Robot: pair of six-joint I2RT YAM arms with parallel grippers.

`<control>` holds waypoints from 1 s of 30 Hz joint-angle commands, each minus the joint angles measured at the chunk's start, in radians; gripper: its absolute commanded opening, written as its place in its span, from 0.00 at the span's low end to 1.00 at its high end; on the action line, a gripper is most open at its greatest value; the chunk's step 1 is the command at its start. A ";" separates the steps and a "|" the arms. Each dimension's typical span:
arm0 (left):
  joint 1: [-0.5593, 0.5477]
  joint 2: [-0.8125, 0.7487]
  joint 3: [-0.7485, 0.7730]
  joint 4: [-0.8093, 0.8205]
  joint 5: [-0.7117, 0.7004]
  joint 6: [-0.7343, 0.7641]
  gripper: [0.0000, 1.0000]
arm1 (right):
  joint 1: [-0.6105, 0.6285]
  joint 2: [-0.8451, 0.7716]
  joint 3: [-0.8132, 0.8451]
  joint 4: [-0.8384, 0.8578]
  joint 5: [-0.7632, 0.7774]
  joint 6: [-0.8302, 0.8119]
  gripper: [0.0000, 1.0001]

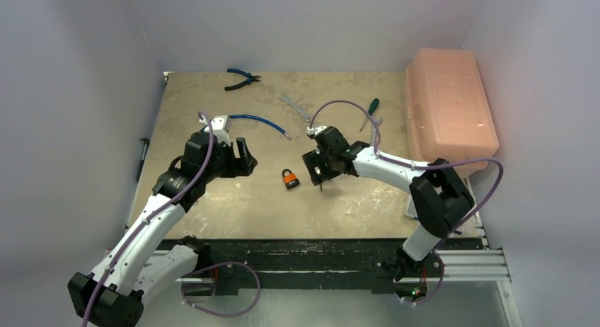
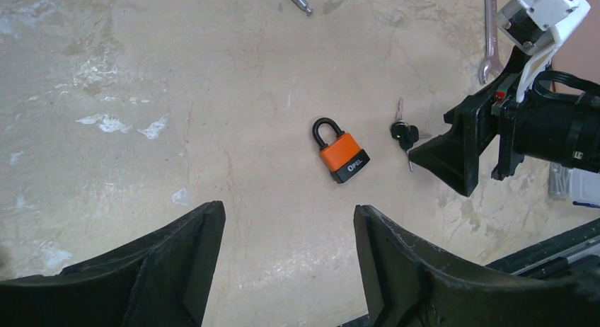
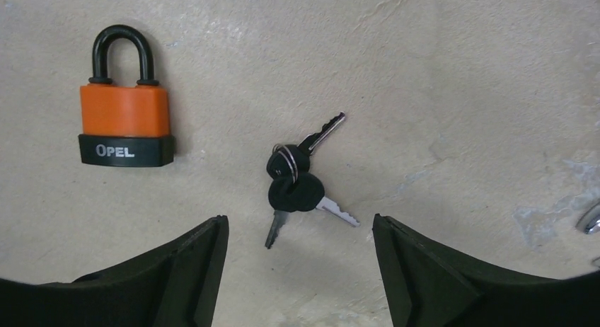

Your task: Unlock with the key

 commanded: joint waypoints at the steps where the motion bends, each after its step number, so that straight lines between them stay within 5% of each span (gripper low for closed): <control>1: -0.002 -0.025 -0.013 -0.008 -0.025 0.039 0.71 | -0.002 0.023 0.058 0.020 0.042 -0.075 0.79; 12: -0.002 -0.012 -0.013 -0.004 -0.054 0.047 0.71 | -0.003 0.123 0.081 0.036 0.011 -0.115 0.58; 20: -0.002 -0.005 -0.013 -0.005 -0.055 0.047 0.71 | -0.003 0.146 0.084 0.039 0.014 -0.109 0.14; 24: -0.002 -0.005 -0.013 -0.004 -0.055 0.047 0.71 | -0.003 0.127 0.081 0.034 0.015 -0.099 0.00; 30: -0.002 -0.006 -0.014 -0.007 -0.055 0.042 0.71 | -0.003 0.064 0.074 0.019 -0.013 -0.026 0.00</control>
